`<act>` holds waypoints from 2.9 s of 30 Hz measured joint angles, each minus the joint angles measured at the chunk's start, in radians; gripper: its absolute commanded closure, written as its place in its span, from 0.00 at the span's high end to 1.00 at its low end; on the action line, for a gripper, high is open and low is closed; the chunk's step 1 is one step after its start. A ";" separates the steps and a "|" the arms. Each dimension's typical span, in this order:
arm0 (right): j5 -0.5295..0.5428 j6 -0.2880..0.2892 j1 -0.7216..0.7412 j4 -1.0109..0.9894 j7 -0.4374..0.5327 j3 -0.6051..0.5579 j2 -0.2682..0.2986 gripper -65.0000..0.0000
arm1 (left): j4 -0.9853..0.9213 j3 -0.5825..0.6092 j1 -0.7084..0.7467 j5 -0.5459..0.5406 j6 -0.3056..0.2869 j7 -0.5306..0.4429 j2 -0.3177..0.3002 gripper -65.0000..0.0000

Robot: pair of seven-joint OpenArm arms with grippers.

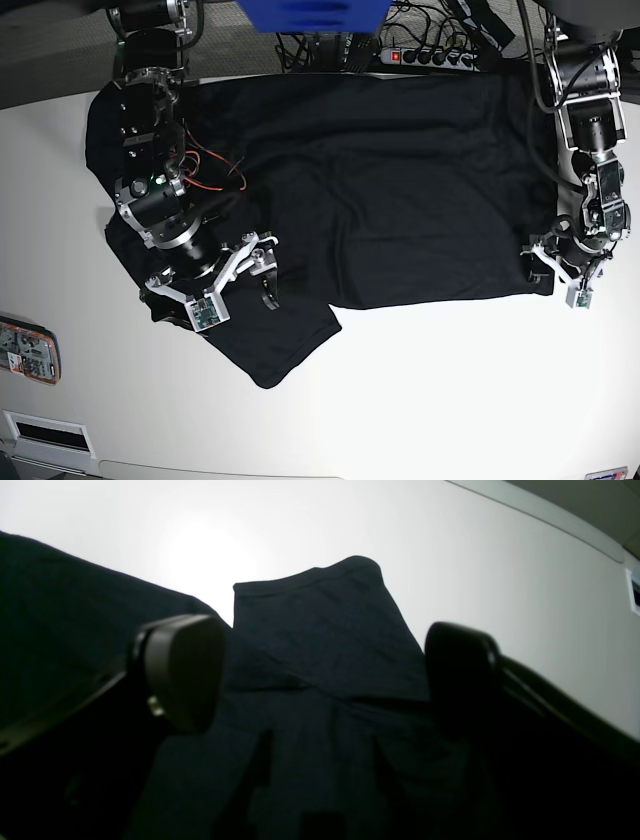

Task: Fold the T-shirt properly
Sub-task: 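Close both grippers on the side edge of the black T-shirt, then extend the right gripper to the hem corner and grasp it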

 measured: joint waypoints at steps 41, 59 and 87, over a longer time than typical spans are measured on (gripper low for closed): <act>0.002 -0.002 0.298 -0.092 -0.142 0.004 -0.002 0.92 | -0.096 0.218 -0.019 -0.046 0.009 -0.196 0.001 0.00; 0.005 -0.010 0.655 -1.091 0.299 -0.001 -0.005 0.92 | -0.008 0.218 0.035 -0.039 0.026 -0.186 0.001 0.00; -0.211 -0.019 0.724 -1.636 0.638 0.004 -0.047 0.81 | -0.007 0.218 0.046 -0.043 0.023 -0.199 0.001 0.00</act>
